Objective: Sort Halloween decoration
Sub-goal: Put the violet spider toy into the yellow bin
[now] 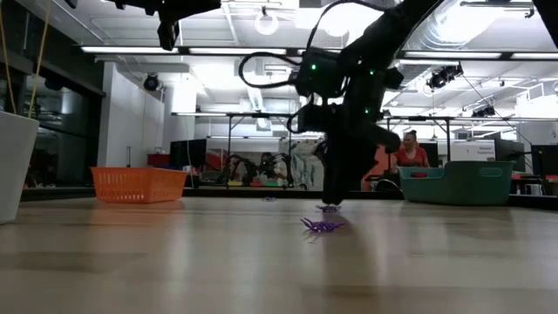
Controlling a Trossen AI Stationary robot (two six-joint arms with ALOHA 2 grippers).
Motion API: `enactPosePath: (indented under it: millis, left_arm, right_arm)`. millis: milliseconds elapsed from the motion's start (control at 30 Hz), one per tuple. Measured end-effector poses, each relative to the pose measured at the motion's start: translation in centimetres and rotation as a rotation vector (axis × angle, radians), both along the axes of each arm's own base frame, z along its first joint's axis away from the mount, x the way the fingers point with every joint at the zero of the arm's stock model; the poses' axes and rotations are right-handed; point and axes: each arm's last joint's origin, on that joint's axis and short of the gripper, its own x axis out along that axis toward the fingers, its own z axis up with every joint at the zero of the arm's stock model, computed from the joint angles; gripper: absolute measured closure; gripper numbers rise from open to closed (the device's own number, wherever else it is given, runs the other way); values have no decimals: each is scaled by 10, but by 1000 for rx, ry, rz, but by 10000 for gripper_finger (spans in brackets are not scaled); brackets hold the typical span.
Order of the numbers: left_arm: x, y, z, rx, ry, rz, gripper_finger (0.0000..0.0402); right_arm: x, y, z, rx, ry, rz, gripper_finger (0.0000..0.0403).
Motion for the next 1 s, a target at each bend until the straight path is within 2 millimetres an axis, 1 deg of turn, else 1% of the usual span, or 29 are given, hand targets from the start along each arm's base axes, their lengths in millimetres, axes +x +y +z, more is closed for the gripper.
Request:
enactPosePath:
  millis: [133,300,367,467,600,667,767,867,1000]
  left_arm:
    - [0,0,0,0,0,0,402]
    - [0,0,0,-1,1,0,401]
    - [0,0,0,-1,0,0,401]
    - [0,0,0,-1,0,0,402]
    - [0,0,0,0,1,0,401]
    - [0,0,0,0,1,0,401]
    - [0,0,0,0,1,0,401]
    - [0,0,-1,-1,7,0,402]
    - [0,0,-2,-1,21,0,401]
  right_arm:
    - [2,0,-7,-6,7,19,270]
    - [3,-1,-9,-7,2,20,270]
    - [3,-1,-9,-8,0,21,277]
    - [4,-1,-10,-10,-1,23,305]
    - [4,-1,-10,-14,0,17,364]
    - [4,-1,-10,-16,6,-21,392]
    - [4,-1,-9,-3,11,-89,394]
    - [0,0,0,6,14,-123,401]
    - [-9,3,28,24,-26,-169,402]
